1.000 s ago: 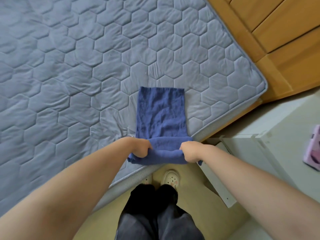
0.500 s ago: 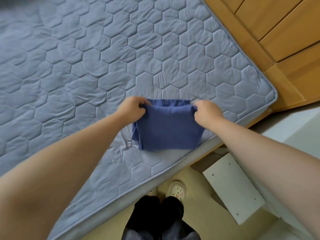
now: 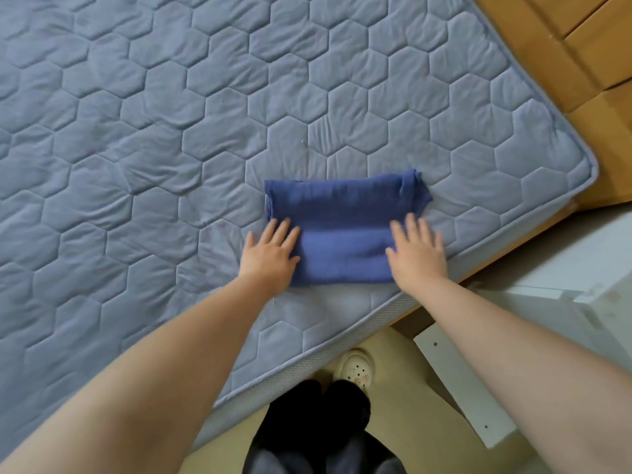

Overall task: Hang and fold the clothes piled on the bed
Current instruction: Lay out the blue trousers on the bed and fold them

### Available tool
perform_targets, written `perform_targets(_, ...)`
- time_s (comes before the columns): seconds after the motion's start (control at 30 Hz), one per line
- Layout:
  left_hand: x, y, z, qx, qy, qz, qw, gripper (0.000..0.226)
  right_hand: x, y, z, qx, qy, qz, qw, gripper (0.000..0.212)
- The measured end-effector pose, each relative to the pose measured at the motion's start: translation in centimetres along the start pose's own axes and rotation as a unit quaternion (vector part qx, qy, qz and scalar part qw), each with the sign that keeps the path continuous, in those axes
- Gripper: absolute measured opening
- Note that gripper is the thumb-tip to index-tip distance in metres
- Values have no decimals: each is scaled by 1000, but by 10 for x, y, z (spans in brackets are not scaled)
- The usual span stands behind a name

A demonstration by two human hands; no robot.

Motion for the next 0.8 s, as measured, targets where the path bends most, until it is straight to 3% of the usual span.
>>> perform_targets(0.07, 9, 7, 21, 116, 40, -80, 989, 61, 10, -9, -23, -170, -120, -26, 978, 62)
perform_targets(0.13, 20, 15, 31, 259, 92, -142, 951, 61, 20, -11, -31, -342, -191, -48, 919, 60)
perform_targets(0.2, 30, 23, 28, 281, 89, -179, 939, 63, 29, -2, -29, -388, -198, -90, 895, 59)
perform_targets(0.23, 34, 25, 21, 235, 44, -185, 953, 65, 32, 5, -24, -356, -166, -125, 911, 60)
perform_targets(0.3, 39, 18, 0, 133, -79, -148, 977, 75, 37, 18, -1, -240, -23, -187, 952, 69)
perform_targets(0.4, 36, -7, -30, 15, -151, -74, 986, 95, 37, 11, 44, -30, 172, -112, 978, 89)
perform_targets(0.53, 16, -27, -51, -44, -105, -32, 993, 94, 17, -1, 59, 103, 140, -64, 983, 93)
perform_targets(0.67, -6, -34, -62, -83, -75, -31, 993, 83, -2, -10, 59, 91, 126, -43, 987, 75)
perform_targets(0.8, -12, -33, -63, -85, -112, -61, 988, 63, -12, -5, 58, 52, 154, -34, 986, 59)
Point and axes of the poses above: each hand's wrist, its own x-axis away from the middle knuckle, its own y-axis out of the back of the hand, z = x × y, the point moved 5 cm from there along -x, towards the middle knuckle, and after that the axes turned 12 degrees about x, right-handed, at the moved point
